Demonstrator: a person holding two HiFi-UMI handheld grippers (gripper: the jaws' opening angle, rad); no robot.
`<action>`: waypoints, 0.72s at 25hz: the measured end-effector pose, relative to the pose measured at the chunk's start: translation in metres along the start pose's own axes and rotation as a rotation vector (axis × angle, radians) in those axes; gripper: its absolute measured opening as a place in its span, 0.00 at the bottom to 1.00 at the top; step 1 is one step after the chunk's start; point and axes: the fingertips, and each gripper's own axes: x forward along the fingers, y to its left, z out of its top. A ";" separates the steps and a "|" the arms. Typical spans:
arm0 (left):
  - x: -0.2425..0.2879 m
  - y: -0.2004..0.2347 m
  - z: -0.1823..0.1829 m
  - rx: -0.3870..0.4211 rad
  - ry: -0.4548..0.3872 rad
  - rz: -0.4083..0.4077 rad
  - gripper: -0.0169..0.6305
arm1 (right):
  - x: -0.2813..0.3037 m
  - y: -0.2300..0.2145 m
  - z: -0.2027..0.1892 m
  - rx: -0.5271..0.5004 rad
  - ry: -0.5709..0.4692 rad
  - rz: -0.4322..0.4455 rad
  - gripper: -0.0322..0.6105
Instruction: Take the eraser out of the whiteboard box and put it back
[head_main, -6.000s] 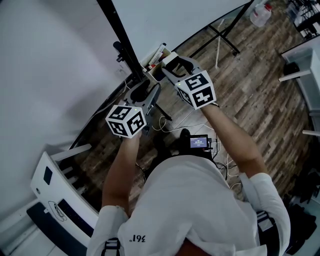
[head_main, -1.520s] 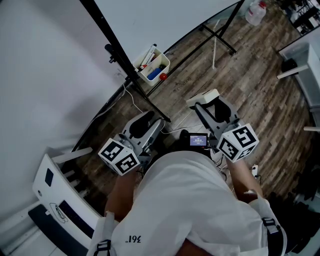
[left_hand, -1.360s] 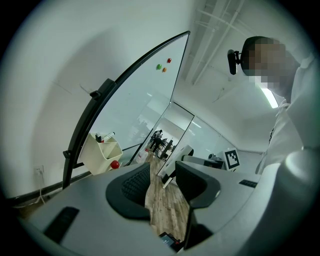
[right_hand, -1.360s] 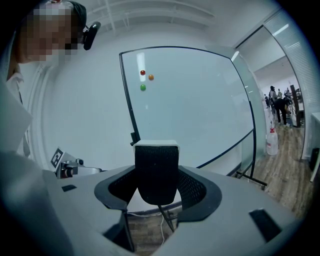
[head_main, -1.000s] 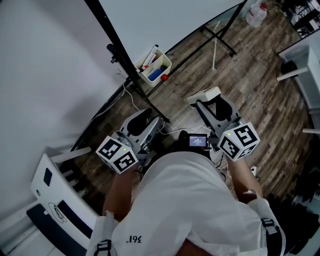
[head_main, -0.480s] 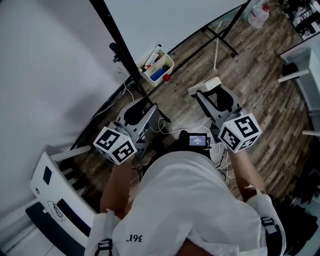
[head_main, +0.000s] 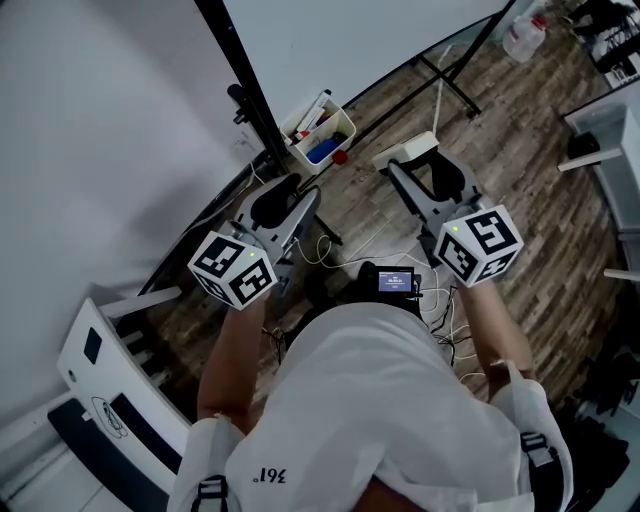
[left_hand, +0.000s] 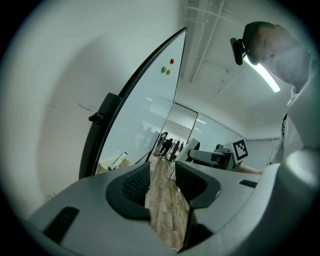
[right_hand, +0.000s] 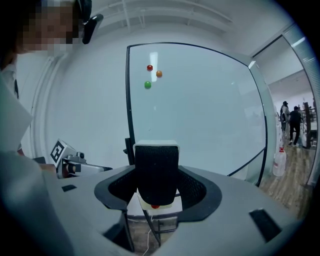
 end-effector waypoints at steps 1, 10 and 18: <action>0.002 0.002 0.000 0.003 0.004 0.001 0.28 | 0.004 0.000 0.002 -0.006 0.001 0.004 0.45; 0.017 0.020 0.003 0.025 0.029 0.021 0.28 | 0.041 0.002 0.006 -0.057 0.024 0.036 0.45; 0.030 0.036 0.003 0.029 0.040 0.042 0.28 | 0.081 0.002 -0.001 -0.108 0.066 0.061 0.44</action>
